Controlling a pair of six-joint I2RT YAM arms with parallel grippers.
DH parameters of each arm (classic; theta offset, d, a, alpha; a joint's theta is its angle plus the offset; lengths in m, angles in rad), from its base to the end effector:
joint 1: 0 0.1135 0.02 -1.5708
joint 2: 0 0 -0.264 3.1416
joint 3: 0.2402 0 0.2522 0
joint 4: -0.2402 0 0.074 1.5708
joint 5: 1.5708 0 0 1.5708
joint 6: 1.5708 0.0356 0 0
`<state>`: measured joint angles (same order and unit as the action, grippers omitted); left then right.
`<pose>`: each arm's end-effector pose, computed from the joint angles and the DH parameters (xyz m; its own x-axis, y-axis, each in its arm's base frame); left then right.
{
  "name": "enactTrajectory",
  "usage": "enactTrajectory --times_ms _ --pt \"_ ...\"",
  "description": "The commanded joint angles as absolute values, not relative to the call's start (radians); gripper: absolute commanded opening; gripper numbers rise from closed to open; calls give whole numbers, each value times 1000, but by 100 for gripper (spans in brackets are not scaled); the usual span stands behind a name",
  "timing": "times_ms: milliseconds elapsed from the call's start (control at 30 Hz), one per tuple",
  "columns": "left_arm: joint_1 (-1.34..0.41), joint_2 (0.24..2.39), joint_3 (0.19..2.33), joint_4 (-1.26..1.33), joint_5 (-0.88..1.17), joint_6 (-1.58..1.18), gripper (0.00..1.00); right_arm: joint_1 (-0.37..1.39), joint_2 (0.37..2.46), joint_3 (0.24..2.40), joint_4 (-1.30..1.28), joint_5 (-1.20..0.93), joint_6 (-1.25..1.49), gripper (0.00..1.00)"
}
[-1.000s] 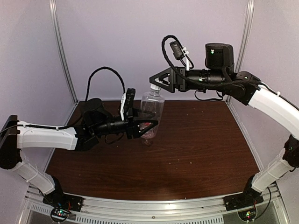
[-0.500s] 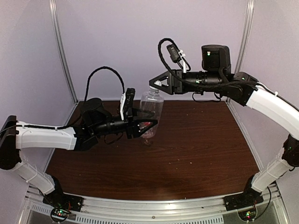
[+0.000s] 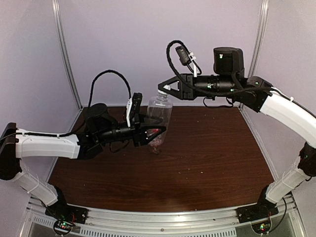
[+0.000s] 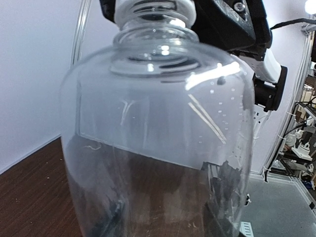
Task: Unscrew the bottle caps
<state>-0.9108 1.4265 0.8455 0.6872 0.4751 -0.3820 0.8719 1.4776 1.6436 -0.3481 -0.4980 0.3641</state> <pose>0.1863 -0.2666 0.3017 -0.3055 -0.1470 -0.9408 0.9349 0.1413 -0.3257 0.1997 0.2641 0.4569 -0.4560 -0.0563 -0.8882 -0.8694 0.2415 0.4311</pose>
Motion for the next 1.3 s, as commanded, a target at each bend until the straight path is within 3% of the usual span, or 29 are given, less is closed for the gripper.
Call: enactTrajectory --times_ms 0,300,500,767,1267 --pt "-904 1395 854 768 519 -380 43 851 1469 1638 -290 -690 245 0" --pt "-905 1401 826 940 733 -477 43 766 1512 1702 -276 -1164 13 2" --pt "-904 1406 833 962 809 -505 43 740 1552 1741 -251 -1308 14 3" --pt "-905 1400 833 968 782 -503 43 738 1550 1719 -244 -1278 31 7" --pt "-905 1417 836 971 729 -497 43 739 1535 1694 -286 -1168 46 26"
